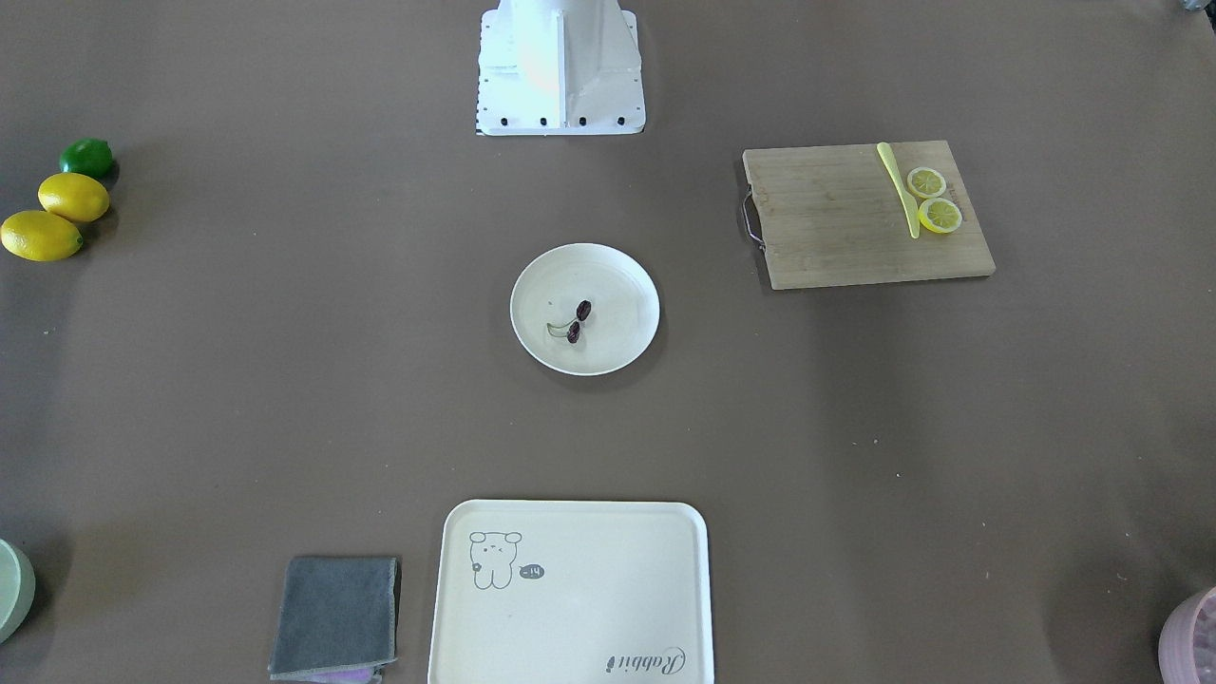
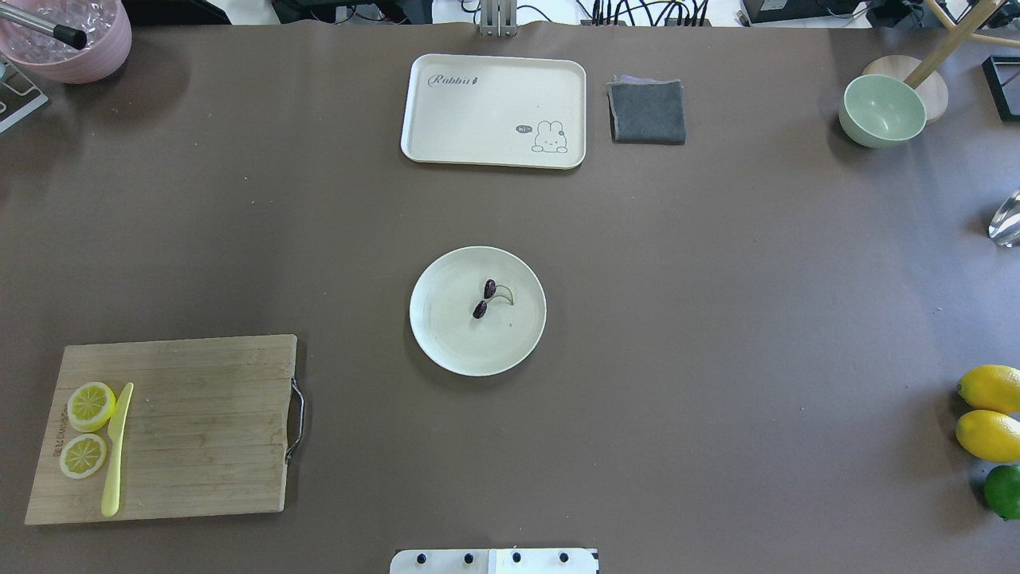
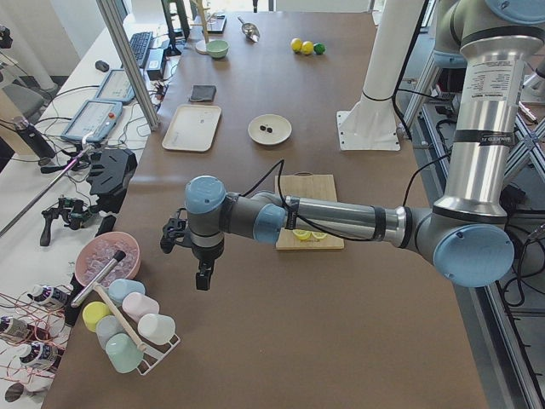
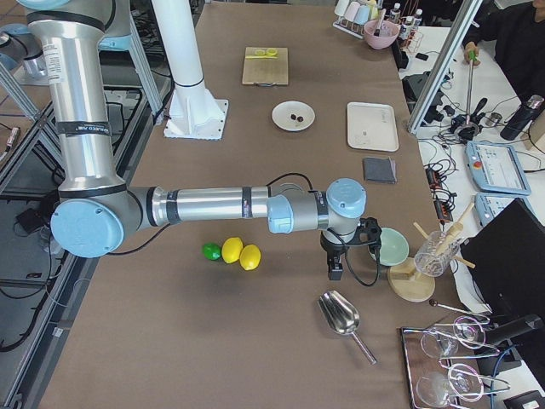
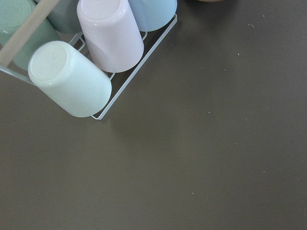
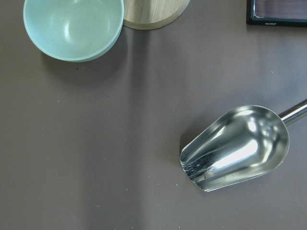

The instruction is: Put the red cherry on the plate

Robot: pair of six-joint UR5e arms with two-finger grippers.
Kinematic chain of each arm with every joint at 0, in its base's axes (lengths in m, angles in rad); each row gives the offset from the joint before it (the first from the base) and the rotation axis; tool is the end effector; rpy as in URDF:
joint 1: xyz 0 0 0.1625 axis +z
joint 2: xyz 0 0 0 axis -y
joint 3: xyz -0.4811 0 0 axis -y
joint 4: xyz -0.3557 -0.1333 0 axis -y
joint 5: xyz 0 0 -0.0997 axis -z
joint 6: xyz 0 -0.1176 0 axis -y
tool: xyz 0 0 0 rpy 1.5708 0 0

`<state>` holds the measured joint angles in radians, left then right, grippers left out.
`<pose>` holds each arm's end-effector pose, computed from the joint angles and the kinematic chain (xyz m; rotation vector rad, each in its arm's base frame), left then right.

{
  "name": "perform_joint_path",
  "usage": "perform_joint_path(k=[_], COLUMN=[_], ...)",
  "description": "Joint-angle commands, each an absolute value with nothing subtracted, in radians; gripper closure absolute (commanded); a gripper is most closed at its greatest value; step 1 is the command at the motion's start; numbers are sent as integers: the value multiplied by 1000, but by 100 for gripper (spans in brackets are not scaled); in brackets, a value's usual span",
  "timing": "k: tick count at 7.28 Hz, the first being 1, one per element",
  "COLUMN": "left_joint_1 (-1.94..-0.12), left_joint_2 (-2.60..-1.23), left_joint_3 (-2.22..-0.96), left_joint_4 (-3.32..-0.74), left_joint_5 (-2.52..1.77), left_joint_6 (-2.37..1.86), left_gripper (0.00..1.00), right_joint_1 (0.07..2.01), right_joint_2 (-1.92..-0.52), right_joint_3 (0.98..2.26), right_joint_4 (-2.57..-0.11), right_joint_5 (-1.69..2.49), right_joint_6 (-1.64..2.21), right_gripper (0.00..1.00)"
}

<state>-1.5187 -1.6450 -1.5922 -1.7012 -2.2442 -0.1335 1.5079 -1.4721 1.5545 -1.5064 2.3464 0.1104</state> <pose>-0.0335 -0.5099 0.6756 0.1543 0.6876 -0.0019 0.0186 -0.5150 0.6805 0.0718 -0.7832 -0.0119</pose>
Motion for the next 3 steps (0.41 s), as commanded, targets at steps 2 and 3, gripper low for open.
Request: perform_joint_path(k=[2,3], left_joint_1=[-1519,-1519], left_joint_2=[-1641,-1640], left_joint_3=[-1591,-1592], left_joint_4=[-1701,-1703], left_joint_5=[-2244,-2244], left_joint_6=[-132,-130], left_gripper=[2,2], right_joint_1=[1508,1508], right_joint_2=[-1471,-1474], right_joint_3=[1555,1557], right_joint_4=[-1505,-1503], right_joint_5=[2347,2347], right_joint_6=[110,110], right_gripper=[0,0])
